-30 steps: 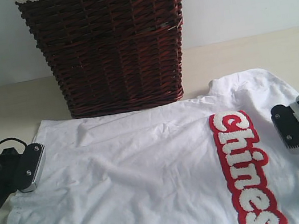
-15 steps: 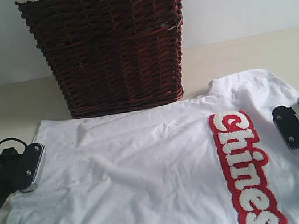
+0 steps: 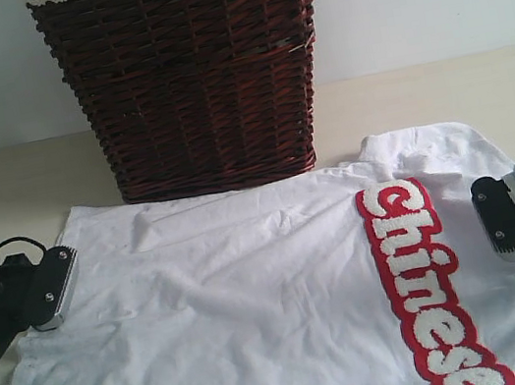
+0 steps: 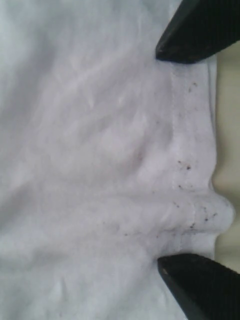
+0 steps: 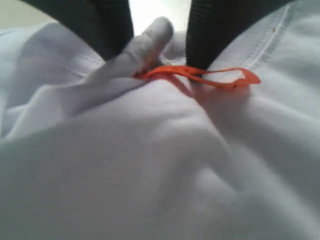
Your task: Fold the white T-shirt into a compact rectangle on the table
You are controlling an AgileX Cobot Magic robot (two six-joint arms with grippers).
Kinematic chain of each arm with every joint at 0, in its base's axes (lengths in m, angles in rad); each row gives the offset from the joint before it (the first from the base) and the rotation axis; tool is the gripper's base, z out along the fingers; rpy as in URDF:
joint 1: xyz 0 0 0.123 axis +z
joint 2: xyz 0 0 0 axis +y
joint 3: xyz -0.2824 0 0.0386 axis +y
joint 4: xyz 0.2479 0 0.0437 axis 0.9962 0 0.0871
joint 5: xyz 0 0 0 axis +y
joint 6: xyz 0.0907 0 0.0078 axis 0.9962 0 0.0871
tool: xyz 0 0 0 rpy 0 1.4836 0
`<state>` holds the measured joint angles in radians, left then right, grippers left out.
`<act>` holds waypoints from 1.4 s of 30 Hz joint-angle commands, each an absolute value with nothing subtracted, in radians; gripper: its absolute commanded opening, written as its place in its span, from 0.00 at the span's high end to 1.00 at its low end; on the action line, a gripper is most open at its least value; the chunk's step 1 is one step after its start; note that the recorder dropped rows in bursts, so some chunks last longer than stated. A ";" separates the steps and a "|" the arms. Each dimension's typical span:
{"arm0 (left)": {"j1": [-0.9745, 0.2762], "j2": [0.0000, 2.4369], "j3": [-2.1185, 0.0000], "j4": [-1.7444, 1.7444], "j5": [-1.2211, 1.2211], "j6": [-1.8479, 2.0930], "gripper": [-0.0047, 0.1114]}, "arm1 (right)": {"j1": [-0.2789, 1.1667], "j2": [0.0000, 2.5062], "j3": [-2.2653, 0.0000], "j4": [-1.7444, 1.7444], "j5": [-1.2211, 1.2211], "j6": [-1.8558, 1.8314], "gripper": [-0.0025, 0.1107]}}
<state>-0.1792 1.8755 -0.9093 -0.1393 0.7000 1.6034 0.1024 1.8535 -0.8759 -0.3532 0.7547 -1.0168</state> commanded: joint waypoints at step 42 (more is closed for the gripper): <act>-0.181 1.915 -0.894 -0.136 0.646 1.599 0.05 | 0.097 1.864 -0.875 -0.289 0.633 -1.015 0.98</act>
<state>-0.1792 1.8755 -0.9093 -0.1393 0.7000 1.6034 0.1024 1.8535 -0.8759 -0.3309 0.6786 -1.0164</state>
